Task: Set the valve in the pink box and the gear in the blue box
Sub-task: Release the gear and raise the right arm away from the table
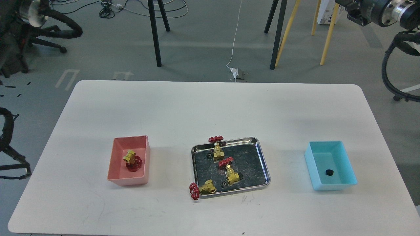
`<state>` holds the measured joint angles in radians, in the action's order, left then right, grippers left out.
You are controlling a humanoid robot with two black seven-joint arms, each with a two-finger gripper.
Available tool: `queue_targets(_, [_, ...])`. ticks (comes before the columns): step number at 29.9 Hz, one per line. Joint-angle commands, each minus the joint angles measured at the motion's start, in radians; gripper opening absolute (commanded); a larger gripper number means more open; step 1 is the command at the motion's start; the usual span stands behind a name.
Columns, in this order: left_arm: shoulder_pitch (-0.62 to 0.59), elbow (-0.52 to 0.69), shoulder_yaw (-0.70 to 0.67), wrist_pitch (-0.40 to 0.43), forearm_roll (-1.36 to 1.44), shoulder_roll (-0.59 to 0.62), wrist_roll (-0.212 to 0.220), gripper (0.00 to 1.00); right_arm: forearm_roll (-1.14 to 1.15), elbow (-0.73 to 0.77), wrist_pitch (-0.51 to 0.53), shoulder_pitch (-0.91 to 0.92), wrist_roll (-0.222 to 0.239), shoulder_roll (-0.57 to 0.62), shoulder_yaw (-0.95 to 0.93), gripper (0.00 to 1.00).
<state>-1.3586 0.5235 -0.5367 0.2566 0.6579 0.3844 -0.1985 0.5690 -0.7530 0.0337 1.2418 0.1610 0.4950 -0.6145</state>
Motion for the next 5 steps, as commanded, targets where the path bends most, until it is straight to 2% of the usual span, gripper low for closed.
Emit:
queue_targets(1, [-0.017,0.000,0.007,0.000,-0.046,-0.064,0.039,1.00,-0.049,0.118,-0.222,0.022,0.103,-0.121,0.002,0.98])
queue_targets(5, [-0.020,-0.003,0.076,0.000,-0.041,-0.088,0.040,1.00,-0.050,0.075,-0.219,-0.019,0.104,-0.113,0.019,0.99])
